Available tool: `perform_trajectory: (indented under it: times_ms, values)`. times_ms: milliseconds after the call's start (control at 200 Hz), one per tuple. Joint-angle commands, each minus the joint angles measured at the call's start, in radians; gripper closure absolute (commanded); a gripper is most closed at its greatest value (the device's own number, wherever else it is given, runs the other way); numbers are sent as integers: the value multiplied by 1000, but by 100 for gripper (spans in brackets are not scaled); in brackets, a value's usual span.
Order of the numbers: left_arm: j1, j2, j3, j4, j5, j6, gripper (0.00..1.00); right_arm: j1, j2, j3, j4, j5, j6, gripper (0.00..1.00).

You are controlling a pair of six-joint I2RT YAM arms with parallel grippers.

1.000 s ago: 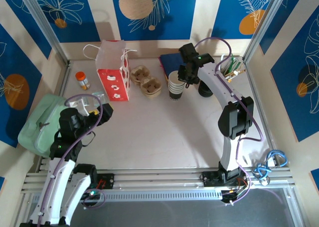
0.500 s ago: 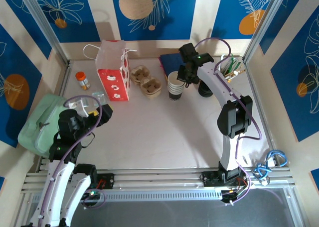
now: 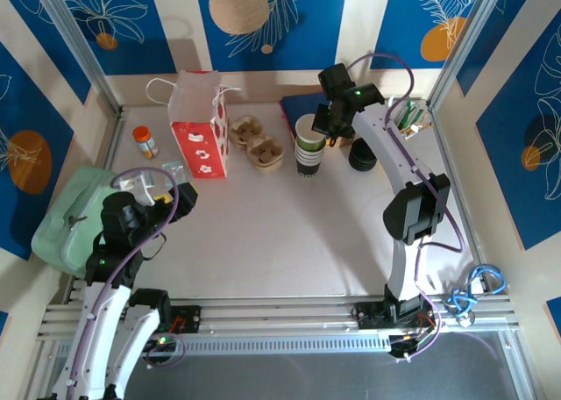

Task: Pack the takeout coffee

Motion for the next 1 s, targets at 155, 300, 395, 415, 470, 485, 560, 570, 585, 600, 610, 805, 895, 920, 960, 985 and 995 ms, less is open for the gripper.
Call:
perform_trajectory:
  times_ms: [155,300,395,415,470,485,560,570,585,600,610,805,895,920,960,985,995]
  values:
    - [0,-4,79,-38,-38,55,0,-7,-161,113,-115,-92,-49,97]
    - [0,-3,82,-28,-37,65,1,14,-241,81,-136,-121,-77,97]
    - [0,6,79,-14,-10,68,0,47,-296,20,-148,-111,-87,98]
    - [0,10,80,-9,-3,68,0,57,-309,5,-148,-105,-89,98]
    - [0,21,79,2,17,68,0,85,-345,-52,-147,-84,-91,98]
    - [0,24,78,6,21,68,0,92,-356,-68,-146,-77,-90,98]
    - [-1,41,76,19,37,65,0,126,-414,-168,-116,-61,-78,98]
    - [-1,42,76,22,38,64,0,131,-421,-185,-108,-61,-77,98]
    - [-1,45,76,25,38,63,0,138,-434,-207,-96,-62,-77,98]
    - [-1,48,75,27,39,61,0,146,-446,-233,-81,-63,-78,98]
    - [-1,50,73,30,39,60,0,149,-454,-249,-72,-65,-80,98]
    - [-1,64,42,98,65,21,2,218,-555,-515,108,-49,-51,98]
    - [-1,68,41,108,71,14,2,235,-580,-628,196,-54,-30,98]
    - [-1,68,43,106,72,15,2,240,-579,-651,214,-50,-26,98]
    - [-1,68,43,104,73,16,2,248,-578,-688,244,-44,-22,98]
    - [-1,68,45,103,74,19,3,252,-573,-709,263,-38,-23,98]
    - [-1,68,44,102,75,18,3,254,-570,-717,269,-36,-23,98]
